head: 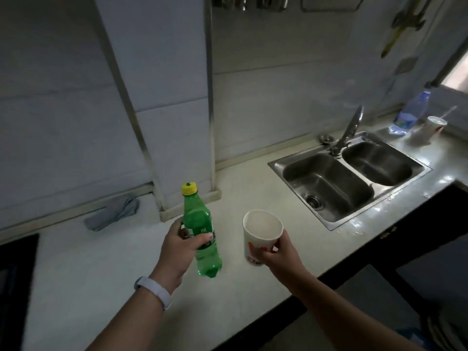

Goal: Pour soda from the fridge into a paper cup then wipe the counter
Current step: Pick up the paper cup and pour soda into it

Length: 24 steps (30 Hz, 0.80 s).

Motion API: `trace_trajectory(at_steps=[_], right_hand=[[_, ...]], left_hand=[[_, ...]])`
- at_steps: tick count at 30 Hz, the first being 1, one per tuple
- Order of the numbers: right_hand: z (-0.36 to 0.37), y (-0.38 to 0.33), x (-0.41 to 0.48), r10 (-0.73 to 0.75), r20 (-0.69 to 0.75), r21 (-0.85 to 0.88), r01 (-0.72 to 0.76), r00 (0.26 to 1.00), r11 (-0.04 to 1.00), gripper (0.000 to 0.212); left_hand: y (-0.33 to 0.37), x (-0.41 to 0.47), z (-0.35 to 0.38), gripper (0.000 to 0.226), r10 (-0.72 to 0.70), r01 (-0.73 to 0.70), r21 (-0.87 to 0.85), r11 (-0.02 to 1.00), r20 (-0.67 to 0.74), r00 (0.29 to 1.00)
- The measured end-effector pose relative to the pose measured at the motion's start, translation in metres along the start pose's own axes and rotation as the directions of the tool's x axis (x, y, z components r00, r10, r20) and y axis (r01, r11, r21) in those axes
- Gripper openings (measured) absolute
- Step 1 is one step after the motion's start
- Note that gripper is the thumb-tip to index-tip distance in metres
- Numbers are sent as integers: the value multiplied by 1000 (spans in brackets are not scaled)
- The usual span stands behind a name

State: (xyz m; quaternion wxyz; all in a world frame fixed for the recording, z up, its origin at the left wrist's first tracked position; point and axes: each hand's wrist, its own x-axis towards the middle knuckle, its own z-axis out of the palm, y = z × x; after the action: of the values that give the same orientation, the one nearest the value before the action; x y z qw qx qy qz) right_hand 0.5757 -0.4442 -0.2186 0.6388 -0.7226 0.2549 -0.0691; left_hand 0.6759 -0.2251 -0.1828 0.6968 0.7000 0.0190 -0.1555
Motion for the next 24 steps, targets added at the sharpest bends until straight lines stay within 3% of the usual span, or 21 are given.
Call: trace_trajectory(at_steps=[7, 14, 24], right_hand=[[26, 4, 38, -36, 149, -67, 46, 988, 997, 70], [40, 31, 84, 31, 293, -201, 30, 956, 979, 78], [41, 50, 121, 45, 348, -273, 56, 936, 960, 71]], left_hand=[[-5, 5, -27, 43, -24, 26, 8, 1000, -188, 982], [-5, -6, -30, 38, -51, 57, 8, 998, -318, 947], [-13, -9, -20, 42, -115, 127, -6, 992, -473, 874]])
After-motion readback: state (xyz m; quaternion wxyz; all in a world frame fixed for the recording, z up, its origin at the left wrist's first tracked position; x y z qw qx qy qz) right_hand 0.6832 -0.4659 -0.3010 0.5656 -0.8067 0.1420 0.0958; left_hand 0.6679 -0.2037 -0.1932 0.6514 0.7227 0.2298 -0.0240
